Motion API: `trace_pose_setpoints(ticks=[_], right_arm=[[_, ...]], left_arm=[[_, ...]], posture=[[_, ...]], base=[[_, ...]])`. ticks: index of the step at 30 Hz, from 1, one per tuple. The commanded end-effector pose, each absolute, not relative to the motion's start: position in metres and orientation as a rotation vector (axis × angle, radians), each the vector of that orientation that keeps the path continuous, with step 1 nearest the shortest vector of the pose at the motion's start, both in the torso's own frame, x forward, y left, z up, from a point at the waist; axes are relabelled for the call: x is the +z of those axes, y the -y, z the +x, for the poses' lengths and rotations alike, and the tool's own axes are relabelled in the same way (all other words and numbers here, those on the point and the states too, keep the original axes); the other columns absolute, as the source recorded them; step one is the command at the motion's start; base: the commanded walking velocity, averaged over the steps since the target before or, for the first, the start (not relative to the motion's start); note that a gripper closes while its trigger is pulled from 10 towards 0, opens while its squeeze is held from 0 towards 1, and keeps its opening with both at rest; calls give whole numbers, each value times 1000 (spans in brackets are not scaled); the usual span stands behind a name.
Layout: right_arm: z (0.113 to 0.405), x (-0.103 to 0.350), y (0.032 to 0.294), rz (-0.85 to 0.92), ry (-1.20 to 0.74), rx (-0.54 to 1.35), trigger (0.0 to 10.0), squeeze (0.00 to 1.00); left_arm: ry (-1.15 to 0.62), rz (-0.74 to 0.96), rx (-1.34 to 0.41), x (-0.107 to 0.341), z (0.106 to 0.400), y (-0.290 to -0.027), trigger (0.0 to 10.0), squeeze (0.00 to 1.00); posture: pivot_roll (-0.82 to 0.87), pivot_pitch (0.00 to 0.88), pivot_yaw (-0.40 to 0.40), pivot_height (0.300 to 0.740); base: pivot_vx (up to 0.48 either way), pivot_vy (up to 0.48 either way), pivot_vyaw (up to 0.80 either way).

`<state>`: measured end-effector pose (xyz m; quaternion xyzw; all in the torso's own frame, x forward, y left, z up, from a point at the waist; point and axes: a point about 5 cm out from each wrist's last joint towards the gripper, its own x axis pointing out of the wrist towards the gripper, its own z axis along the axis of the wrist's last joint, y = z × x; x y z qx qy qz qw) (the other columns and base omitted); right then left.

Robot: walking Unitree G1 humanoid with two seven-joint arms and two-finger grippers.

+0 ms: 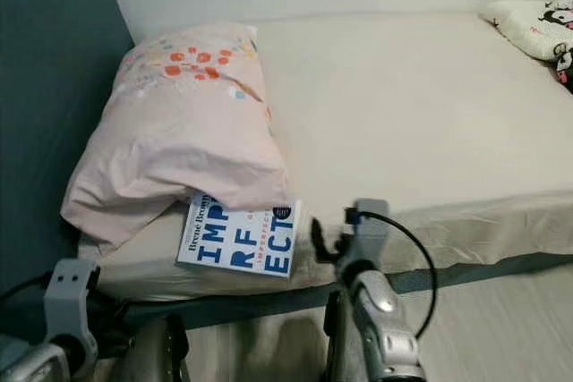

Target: Clean up the room

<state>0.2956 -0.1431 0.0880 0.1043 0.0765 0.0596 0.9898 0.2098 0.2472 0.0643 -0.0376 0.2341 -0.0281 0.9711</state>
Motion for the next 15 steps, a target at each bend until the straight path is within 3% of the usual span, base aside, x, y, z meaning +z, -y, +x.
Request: trace_pose_setpoints(ticks=[1, 7, 15], right_arm=[[291, 81, 148, 198, -182, 61, 0, 0], [292, 78, 153, 204, -195, 17, 0, 0], [306, 70, 137, 230, -280, 100, 0, 0]], left_arm=[[-465, -83, -42, 65, 208, -243, 10000, 0], [-448, -83, -25, 65, 209, -239, 10000, 0], [-535, -7, -60, 51, 209, -229, 10000, 0]], posture=[[55, 211, -52, 525], [53, 210, -49, 525], [56, 220, -41, 525]], base=[[0, 0, 0], [0, 0, 0], [0, 0, 0]])
